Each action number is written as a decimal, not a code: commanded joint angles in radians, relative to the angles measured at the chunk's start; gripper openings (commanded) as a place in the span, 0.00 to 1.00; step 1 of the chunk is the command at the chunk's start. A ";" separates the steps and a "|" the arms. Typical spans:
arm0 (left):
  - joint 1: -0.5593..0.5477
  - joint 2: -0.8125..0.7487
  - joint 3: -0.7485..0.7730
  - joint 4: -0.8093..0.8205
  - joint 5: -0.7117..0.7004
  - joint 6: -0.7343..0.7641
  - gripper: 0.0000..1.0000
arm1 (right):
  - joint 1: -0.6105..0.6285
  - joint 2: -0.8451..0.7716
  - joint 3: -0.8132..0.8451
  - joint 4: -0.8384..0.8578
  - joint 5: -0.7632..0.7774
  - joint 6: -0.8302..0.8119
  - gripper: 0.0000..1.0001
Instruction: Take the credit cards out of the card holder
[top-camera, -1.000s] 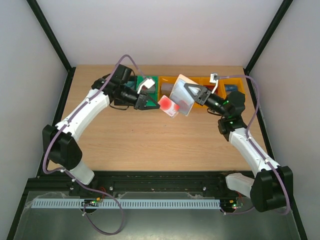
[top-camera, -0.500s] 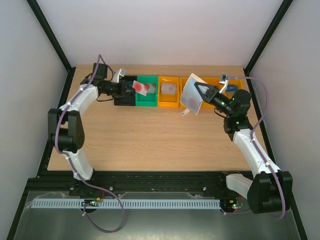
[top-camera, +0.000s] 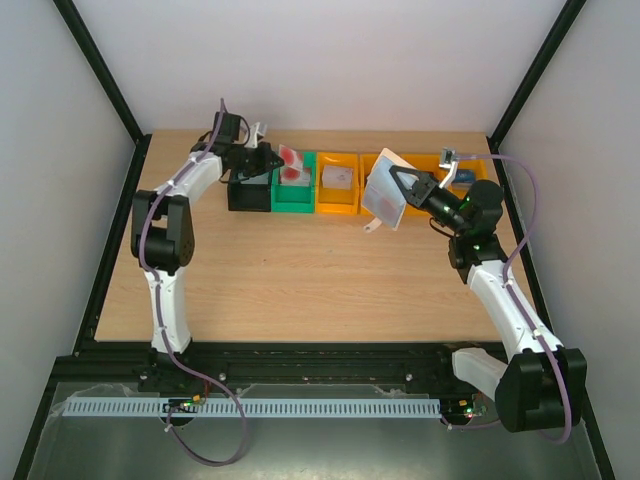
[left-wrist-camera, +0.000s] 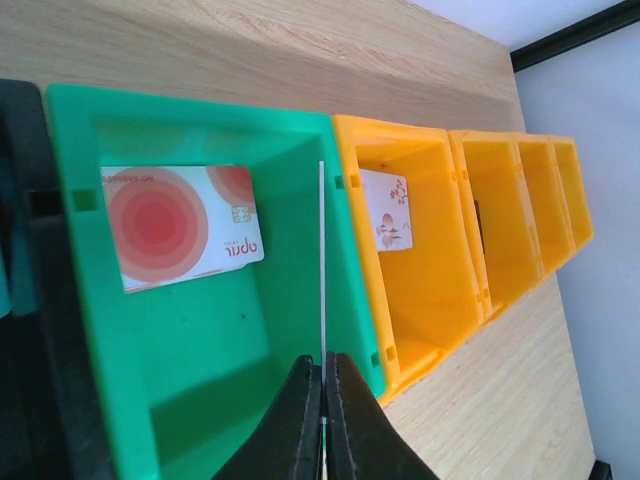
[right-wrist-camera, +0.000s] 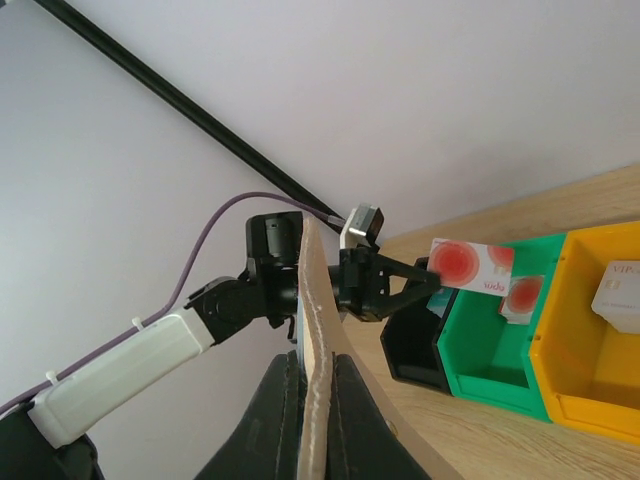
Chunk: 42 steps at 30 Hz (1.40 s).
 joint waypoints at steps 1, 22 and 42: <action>-0.017 0.045 0.051 -0.013 -0.059 -0.042 0.02 | -0.003 -0.023 0.006 0.015 -0.006 -0.015 0.02; -0.061 0.167 0.074 0.090 -0.039 -0.146 0.02 | -0.003 -0.032 -0.003 0.013 -0.012 -0.029 0.02; -0.058 0.220 0.128 0.099 -0.109 -0.170 0.63 | -0.004 -0.045 0.005 0.004 -0.028 -0.041 0.02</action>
